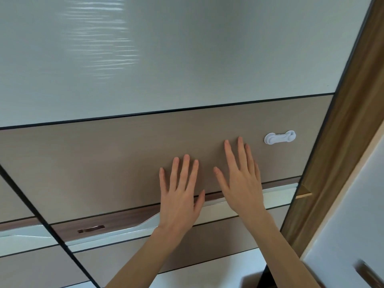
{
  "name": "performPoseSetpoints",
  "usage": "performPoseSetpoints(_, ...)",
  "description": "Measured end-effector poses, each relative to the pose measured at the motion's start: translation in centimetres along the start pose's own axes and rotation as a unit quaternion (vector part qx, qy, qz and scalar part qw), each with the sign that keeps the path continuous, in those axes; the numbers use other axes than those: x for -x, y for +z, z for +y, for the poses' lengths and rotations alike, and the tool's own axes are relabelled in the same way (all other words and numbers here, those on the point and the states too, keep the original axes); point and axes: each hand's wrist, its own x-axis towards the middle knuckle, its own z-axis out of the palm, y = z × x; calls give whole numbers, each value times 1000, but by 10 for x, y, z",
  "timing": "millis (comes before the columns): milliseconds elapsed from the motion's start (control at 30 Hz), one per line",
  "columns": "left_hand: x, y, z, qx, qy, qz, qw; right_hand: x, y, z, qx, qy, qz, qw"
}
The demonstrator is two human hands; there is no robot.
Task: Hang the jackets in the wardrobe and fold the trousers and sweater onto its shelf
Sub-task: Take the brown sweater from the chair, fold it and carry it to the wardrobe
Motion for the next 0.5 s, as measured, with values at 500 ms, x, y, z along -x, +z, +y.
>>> performPoseSetpoints(500,-28,12,27,21,83,-20,996,2,-4,56,52,-6,-28,998)
